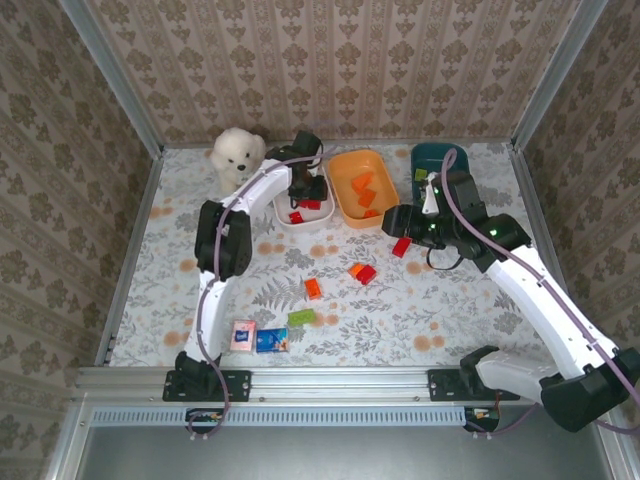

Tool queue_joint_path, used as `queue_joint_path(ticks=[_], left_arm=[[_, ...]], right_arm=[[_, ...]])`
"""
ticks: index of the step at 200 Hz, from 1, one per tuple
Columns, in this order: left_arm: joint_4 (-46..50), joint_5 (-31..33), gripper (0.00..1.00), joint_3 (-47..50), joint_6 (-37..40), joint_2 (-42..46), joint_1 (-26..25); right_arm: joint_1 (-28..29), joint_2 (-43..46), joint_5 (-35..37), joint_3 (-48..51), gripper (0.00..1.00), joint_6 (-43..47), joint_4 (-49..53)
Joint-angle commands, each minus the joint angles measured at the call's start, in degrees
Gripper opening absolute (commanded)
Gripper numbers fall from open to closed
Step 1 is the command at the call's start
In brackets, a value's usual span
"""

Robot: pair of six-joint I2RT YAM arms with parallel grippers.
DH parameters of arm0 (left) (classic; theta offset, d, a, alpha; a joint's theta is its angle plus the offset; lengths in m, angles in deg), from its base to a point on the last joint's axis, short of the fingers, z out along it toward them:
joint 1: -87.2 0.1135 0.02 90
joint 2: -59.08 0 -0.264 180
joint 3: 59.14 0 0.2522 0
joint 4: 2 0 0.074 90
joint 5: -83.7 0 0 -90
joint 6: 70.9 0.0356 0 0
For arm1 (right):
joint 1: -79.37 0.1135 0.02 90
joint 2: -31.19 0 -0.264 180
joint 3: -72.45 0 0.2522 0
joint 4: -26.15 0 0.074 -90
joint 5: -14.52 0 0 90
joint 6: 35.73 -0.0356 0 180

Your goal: Sort the legos into containers by color

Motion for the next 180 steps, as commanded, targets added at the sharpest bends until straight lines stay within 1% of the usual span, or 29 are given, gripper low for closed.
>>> queue_joint_path(ticks=[1,28,51,77,99,118,131,134,141,165,180], left_arm=[[0.3,-4.1,0.41,-1.7,-1.1,-0.7,-0.2],[0.3,-4.3,0.52,-0.1,-2.0,0.1,-0.1],[0.2,-3.6,0.61,0.7,-2.0,2.5,0.2],[0.4,-2.7,0.62,1.1,-2.5,6.8,0.8],[-0.2,-0.4,0.63,4.9,-3.7,13.3,1.3],[-2.8,2.2,0.64,13.6,-6.1,22.1,2.3],[-4.4,5.2,0.66,21.9,-8.5,29.7,2.6],[-4.9,5.8,0.66,23.5,-9.1,31.2,4.2],[-5.5,6.5,0.66,28.2,-10.9,35.1,5.4],[-6.7,7.8,0.66,43.5,-14.8,48.8,8.3],[-6.2,8.6,0.66,51.1,-16.1,56.8,8.6]], right_arm=[[0.5,-2.0,-2.5,-0.9,0.68,1.8,1.9],[2.4,-4.7,-2.5,-0.4,0.68,4.9,2.3],[6.4,-8.3,-1.5,-1.2,0.68,7.9,2.3],[12.7,-13.5,0.1,-3.8,0.68,11.5,2.3],[17.8,-21.6,1.1,-7.4,0.68,14.6,3.1],[21.9,-27.9,1.3,-10.5,0.69,15.1,3.1],[24.2,-32.4,1.3,-12.7,0.70,14.5,2.8],[24.7,-33.2,1.4,-13.2,0.70,14.3,2.8],[25.8,-35.5,1.8,-14.3,0.70,13.8,2.7],[28.1,-42.8,3.8,-18.8,0.71,11.1,4.2],[28.7,-47.3,5.6,-21.8,0.72,9.5,6.8]])
